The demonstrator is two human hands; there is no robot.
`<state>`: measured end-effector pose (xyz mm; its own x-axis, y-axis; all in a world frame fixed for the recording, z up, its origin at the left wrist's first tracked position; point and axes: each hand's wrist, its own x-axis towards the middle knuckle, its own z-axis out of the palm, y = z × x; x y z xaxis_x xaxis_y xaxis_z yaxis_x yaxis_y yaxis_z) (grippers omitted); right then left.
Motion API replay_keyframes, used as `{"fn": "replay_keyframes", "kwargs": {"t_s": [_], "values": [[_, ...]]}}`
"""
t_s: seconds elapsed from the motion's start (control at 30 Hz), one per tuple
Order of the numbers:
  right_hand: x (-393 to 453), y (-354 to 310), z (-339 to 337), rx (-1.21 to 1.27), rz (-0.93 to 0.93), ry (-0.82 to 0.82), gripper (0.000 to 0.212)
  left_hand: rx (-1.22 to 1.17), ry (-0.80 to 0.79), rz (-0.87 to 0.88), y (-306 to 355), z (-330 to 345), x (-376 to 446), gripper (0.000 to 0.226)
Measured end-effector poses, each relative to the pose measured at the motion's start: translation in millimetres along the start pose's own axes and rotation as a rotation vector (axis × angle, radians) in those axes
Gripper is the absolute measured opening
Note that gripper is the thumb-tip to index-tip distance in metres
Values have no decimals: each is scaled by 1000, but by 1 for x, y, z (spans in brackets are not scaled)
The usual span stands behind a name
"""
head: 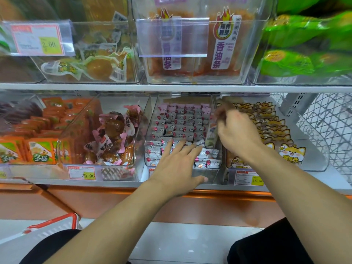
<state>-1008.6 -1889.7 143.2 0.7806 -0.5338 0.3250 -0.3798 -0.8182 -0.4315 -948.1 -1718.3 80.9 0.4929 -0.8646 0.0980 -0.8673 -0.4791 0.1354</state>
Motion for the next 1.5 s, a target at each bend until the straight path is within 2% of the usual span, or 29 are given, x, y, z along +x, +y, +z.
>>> {"fn": "replay_keyframes", "kwargs": {"t_s": [0.1,0.2,0.3,0.37,0.43,0.5,0.57,0.73,0.9,0.97,1.13,1.27,1.43,1.5], "values": [[-3,2,-7,345,53,166,8,-51,39,12,-1,0,-2,88],[-9,-1,-9,600,161,195,3,-229,175,-35,-5,-7,-4,76],[-15,-9,-8,1010,362,102,5,-522,338,-222,-9,-19,-6,60],[-18,-14,-7,1242,487,4,5,-796,376,-362,-11,-28,-8,43],[-22,-15,-4,1398,568,-101,6,-1068,389,-446,-14,-35,-10,26],[-25,-15,-2,1474,614,-177,11,-1323,376,-497,-18,-40,-13,21],[-25,-16,-3,1506,650,-208,9,-1453,366,-523,-23,-44,-16,22],[-27,-20,-3,1536,685,-314,7,-1541,366,-529,-33,-46,-22,23],[-31,-22,-4,1413,599,-563,45,-1567,339,-521,-34,-48,-28,33],[-32,-24,-4,1308,550,-623,49,-1549,321,-514,-32,-47,-29,44],[-32,-23,-4,1338,464,-589,18,-1710,271,-553,-28,-49,-30,41],[-34,-21,-5,1328,358,-617,27,-1780,185,-622,-26,-53,-31,49],[-36,-18,-3,1190,229,-596,38,-1760,189,-642,-22,-53,-30,30],[-34,-17,-4,1242,256,-581,41,-1766,221,-617,-22,-53,-30,30]]}}
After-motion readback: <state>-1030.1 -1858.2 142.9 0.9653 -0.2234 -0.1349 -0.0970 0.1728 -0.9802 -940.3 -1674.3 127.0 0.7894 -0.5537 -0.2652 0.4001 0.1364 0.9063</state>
